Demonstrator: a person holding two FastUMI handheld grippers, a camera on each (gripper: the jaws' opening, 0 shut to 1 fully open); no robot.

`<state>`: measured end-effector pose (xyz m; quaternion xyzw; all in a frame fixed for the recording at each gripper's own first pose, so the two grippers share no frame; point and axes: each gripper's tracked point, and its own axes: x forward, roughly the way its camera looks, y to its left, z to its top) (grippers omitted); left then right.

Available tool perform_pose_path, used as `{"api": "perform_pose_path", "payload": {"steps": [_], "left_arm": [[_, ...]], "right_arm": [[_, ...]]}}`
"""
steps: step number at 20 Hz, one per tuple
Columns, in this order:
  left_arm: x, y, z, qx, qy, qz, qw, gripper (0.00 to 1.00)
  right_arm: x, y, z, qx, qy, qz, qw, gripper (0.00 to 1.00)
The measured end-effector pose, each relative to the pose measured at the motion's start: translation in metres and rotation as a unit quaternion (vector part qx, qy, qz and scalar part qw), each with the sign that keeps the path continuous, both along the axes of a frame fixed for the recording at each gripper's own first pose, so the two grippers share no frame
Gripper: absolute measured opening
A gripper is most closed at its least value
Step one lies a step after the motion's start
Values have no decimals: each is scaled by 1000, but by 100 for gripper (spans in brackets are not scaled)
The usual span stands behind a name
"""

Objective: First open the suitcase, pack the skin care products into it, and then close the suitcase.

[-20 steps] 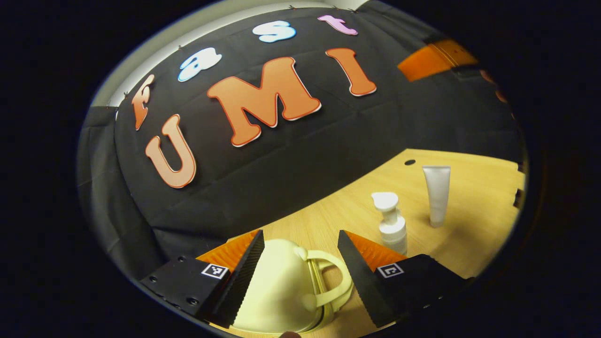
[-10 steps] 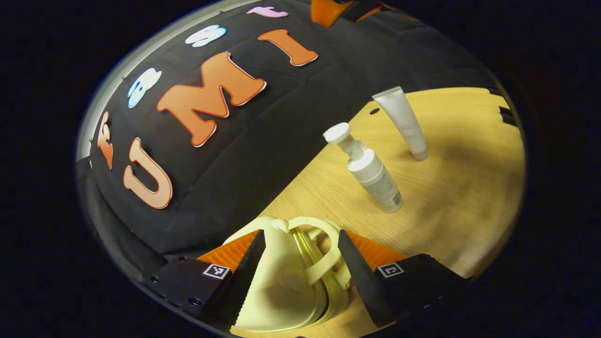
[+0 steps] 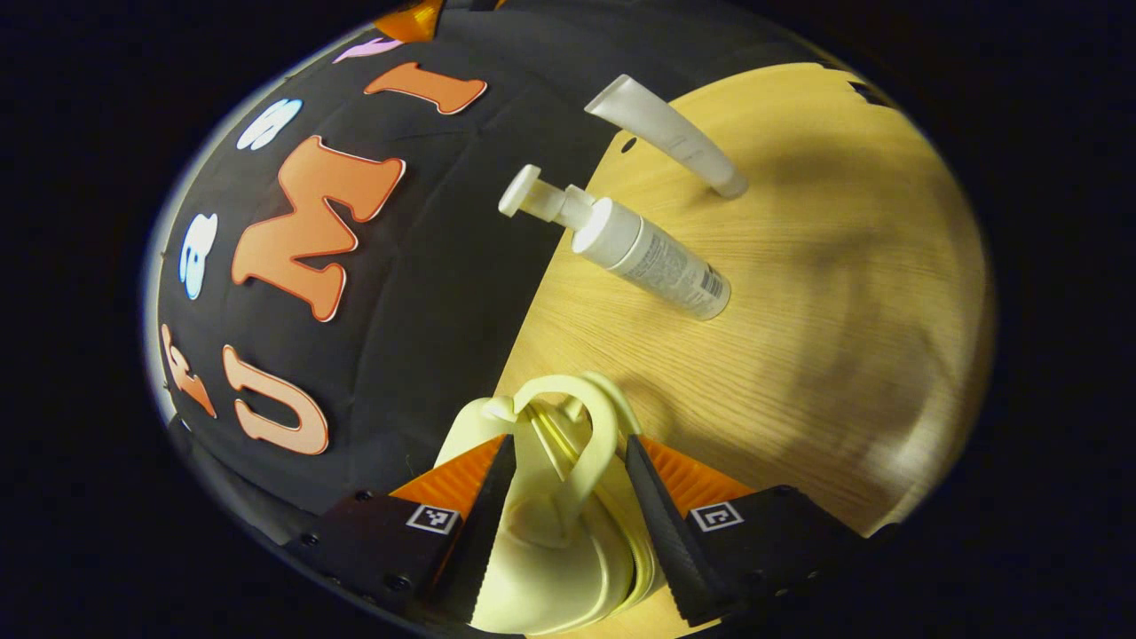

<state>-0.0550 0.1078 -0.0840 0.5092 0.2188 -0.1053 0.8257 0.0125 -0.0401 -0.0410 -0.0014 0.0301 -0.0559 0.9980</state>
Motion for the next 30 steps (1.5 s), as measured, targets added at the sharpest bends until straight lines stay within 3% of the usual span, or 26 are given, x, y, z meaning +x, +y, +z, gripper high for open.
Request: {"api": "perform_pose_path", "payload": {"steps": [2, 3, 5, 6, 7, 10, 18, 24, 30], "left_arm": [[1, 0, -8, 5, 15, 3, 1000, 54], [0, 1, -9, 9, 17, 3, 1000, 54], [-2, 4, -8, 18, 19, 1, 1000, 19], [-23, -7, 17, 21, -4, -3, 1000, 20], [3, 1, -1, 12, -2, 9, 1000, 8], [1, -2, 10, -36, -18, 20, 999, 1], [7, -1, 31, -169, -71, 85, 979, 1], [10, 3, 47, -299, -103, 150, 937, 1], [10, 4, 55, -414, -131, 217, 874, 1]], "right_arm": [[0, -1, -1, -3, 2, -2, 1000, 96], [-1, -2, -2, -3, 2, -3, 1000, 96], [-2, -4, -3, -5, 4, -6, 1000, 95], [-3, -6, -5, -7, 6, -9, 1000, 96], [-3, -7, -5, -9, 8, -10, 1000, 96], [-4, -8, -10, -12, 15, -13, 1000, 96], [-1, 9, -12, -24, 22, -5, 999, 96], [3, 29, -9, -32, 25, 9, 999, 96], [7, 50, -2, -49, 23, 21, 998, 96]]}}
